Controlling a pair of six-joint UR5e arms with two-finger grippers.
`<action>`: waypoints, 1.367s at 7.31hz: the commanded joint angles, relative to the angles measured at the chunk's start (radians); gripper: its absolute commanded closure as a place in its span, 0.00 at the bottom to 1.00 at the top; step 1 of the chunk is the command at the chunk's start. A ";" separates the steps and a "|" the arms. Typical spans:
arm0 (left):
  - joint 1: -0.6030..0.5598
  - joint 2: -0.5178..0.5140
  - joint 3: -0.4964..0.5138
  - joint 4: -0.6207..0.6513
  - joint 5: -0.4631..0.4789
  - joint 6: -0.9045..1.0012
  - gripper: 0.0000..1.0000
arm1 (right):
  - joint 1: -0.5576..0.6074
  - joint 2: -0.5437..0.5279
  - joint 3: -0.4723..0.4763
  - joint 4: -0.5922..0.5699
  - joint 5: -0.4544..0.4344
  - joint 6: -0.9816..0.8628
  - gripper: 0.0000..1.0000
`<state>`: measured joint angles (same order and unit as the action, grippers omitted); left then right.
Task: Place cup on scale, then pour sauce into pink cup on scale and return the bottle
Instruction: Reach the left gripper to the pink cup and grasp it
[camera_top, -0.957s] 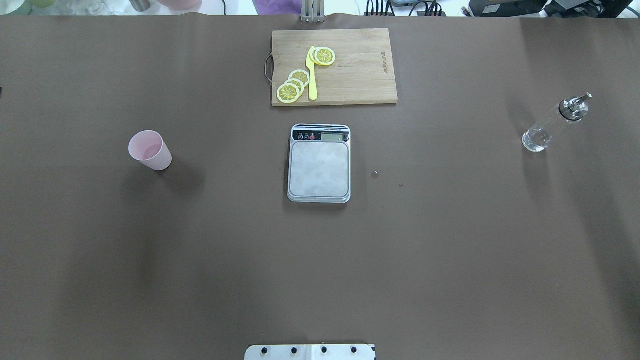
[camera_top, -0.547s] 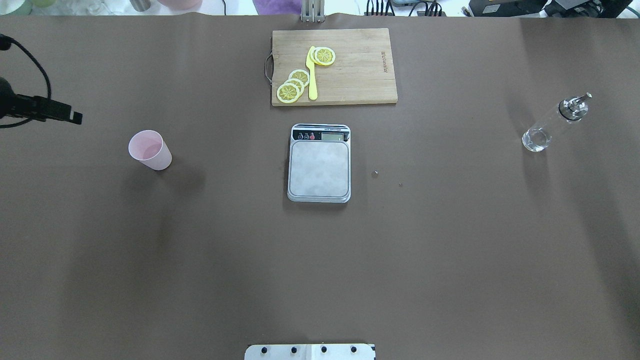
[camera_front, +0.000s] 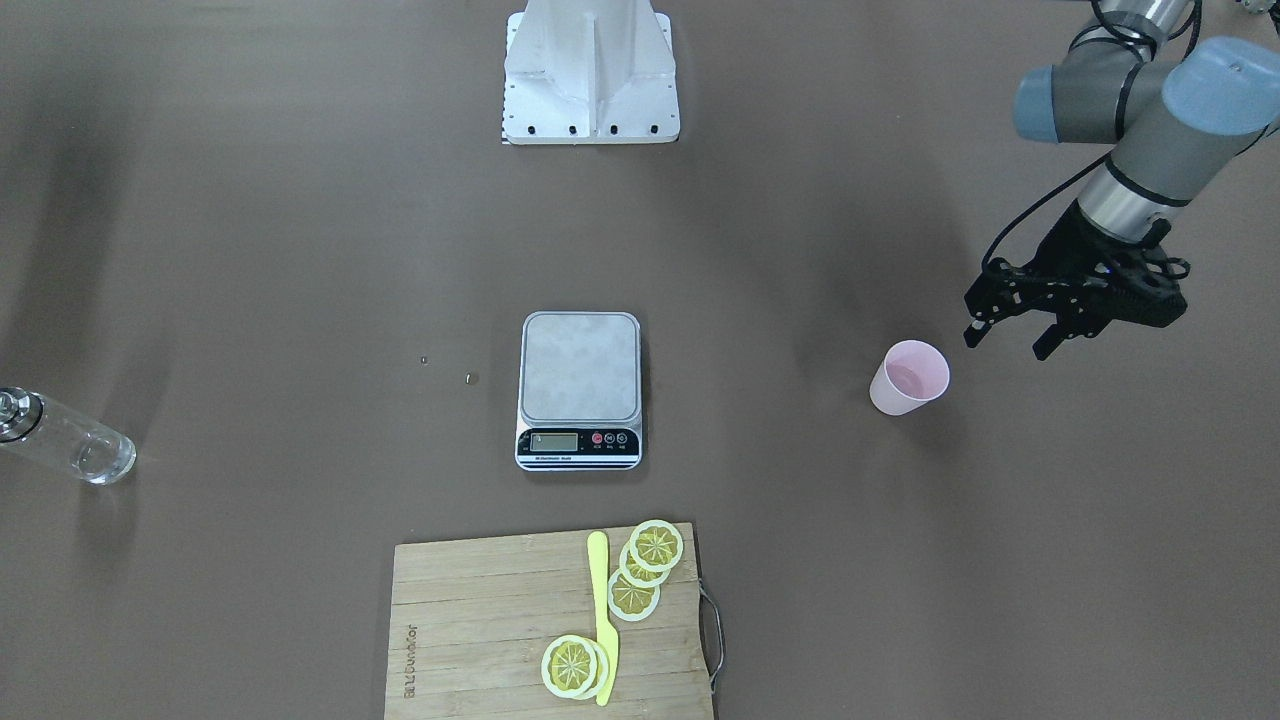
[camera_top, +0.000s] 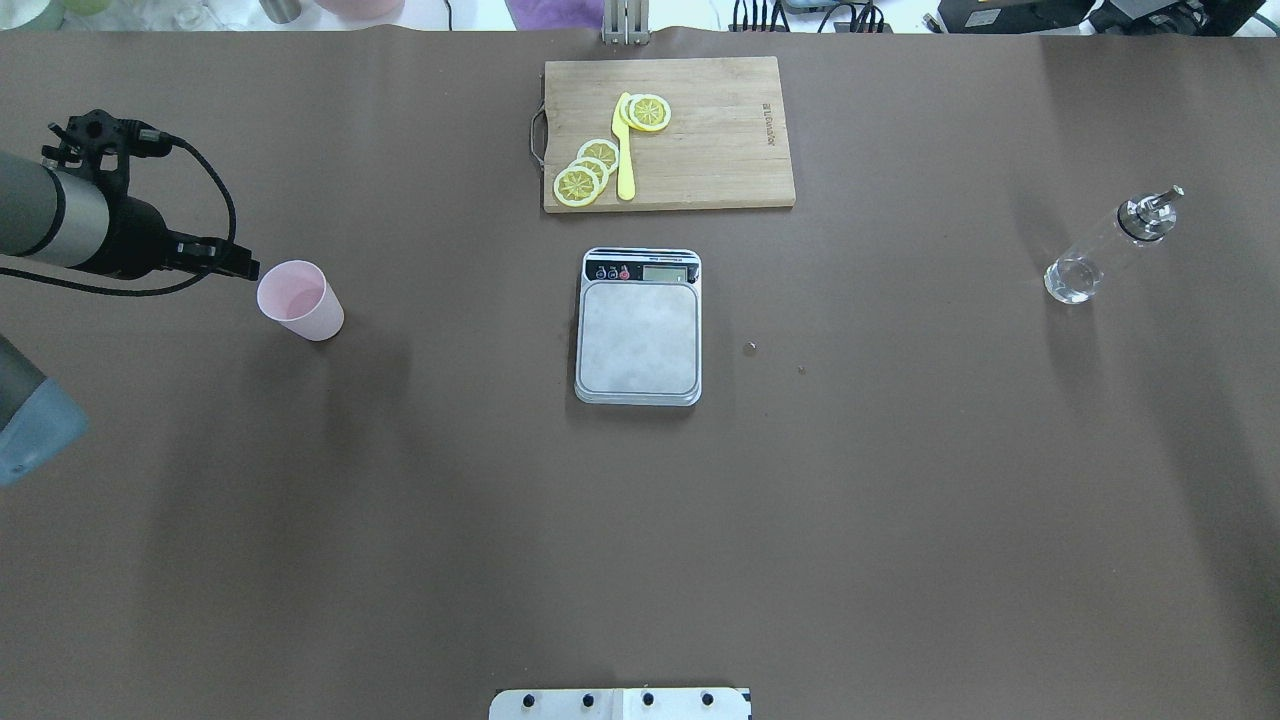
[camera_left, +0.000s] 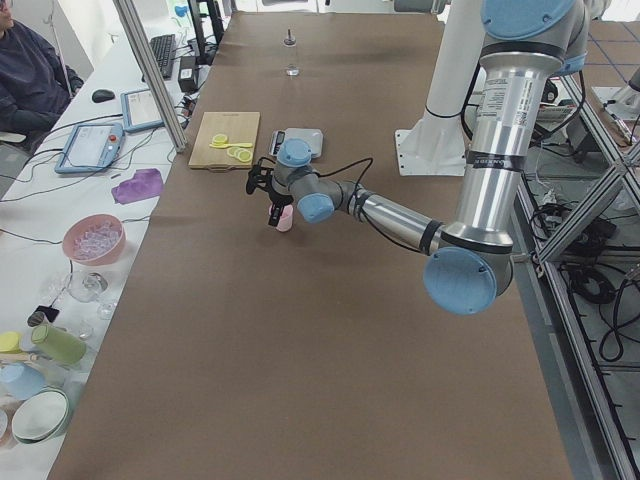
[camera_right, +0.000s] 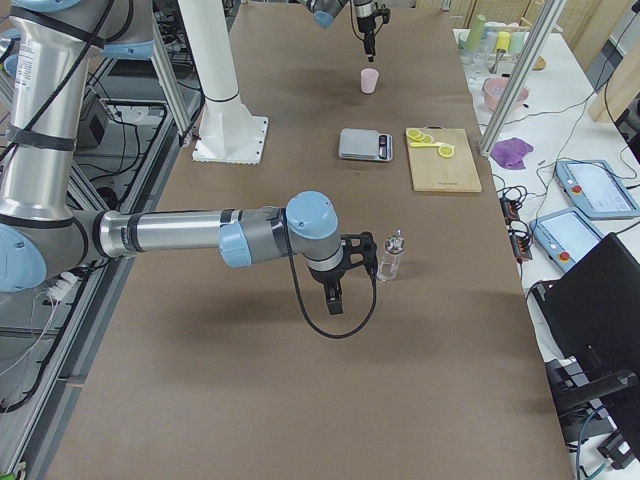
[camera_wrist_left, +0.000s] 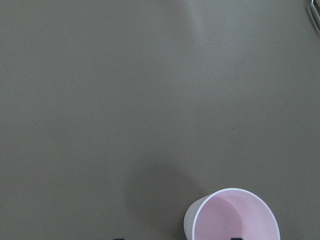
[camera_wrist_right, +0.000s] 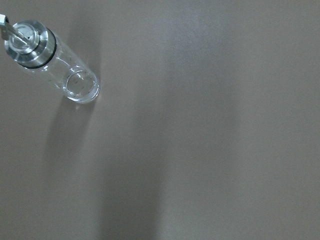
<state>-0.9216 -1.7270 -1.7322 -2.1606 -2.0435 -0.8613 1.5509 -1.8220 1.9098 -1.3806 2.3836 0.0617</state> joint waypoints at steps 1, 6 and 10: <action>0.027 -0.009 0.008 -0.001 0.002 0.001 0.56 | 0.000 0.000 -0.002 -0.002 0.000 0.001 0.00; 0.053 -0.063 0.080 -0.004 0.035 -0.027 0.60 | 0.000 -0.003 -0.002 -0.002 0.000 0.000 0.00; 0.060 -0.062 0.082 -0.031 0.066 -0.031 1.00 | 0.000 -0.005 -0.002 0.000 0.000 -0.002 0.00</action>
<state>-0.8628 -1.7891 -1.6499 -2.1731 -1.9801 -0.8896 1.5508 -1.8259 1.9083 -1.3818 2.3838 0.0604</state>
